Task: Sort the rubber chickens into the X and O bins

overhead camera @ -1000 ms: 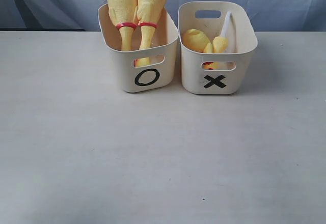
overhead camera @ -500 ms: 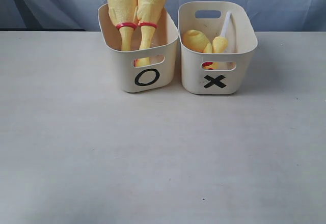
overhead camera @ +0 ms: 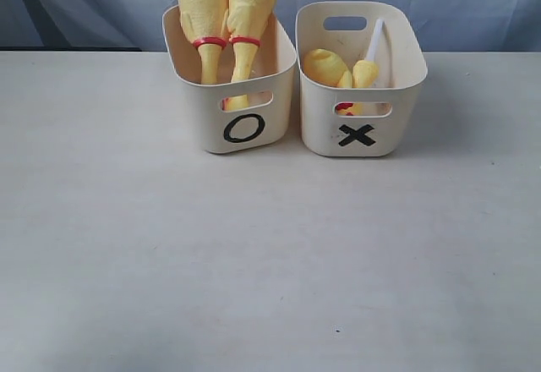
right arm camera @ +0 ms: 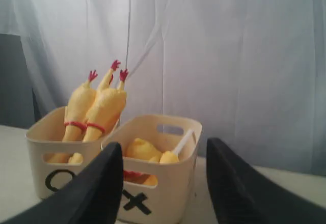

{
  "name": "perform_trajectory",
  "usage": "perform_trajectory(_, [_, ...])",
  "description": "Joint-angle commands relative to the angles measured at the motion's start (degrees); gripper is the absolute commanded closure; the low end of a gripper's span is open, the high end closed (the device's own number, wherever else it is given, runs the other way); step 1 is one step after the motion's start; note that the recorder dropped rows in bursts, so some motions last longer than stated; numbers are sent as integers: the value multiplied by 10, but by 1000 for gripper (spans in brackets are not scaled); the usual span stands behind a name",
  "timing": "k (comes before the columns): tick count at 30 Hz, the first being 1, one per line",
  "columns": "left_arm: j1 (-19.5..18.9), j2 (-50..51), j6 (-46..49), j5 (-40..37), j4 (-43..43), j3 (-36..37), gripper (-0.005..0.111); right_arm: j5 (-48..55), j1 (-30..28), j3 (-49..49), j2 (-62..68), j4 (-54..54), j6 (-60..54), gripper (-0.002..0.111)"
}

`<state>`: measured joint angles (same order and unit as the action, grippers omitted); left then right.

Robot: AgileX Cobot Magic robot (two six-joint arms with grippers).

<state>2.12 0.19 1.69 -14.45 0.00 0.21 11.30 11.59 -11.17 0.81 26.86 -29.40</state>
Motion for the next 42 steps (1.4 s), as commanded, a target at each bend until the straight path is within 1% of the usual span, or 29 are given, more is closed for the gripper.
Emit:
perform_trajectory(1, [3,-2,0,8,0,-2,107,-11,-44,52,-8,-36,71,60])
perform_trajectory(6, [3,-2,0,8,0,-2,107,58,-141,56,-8,-52,76,60])
perform_trajectory(8, [3,-2,0,8,0,-2,107,79,-156,57,-8,-56,76,60])
perform_trajectory(10, [3,-2,0,8,0,-2,107,105,-156,58,-8,-87,88,60])
perform_trajectory(12, [3,-2,0,8,0,-2,107,140,-156,58,-8,-136,152,60])
perform_trajectory(16, [3,-2,0,8,0,-2,107,142,-156,72,-8,-236,337,60])
perform_trajectory(18, [3,-2,0,8,0,-2,107,142,-156,83,-8,-269,389,60])
perform_trajectory(20, [3,-2,0,8,0,-2,107,142,-156,98,-8,-278,415,60])
perform_trajectory(26, [3,-2,0,8,0,-2,107,125,-156,112,-8,-278,410,60])
perform_trajectory(34, [3,-2,0,8,0,-2,107,96,-156,112,-8,-278,323,60])
perform_trajectory(42, [3,-2,0,8,0,-2,107,94,-156,112,-8,-285,309,60])
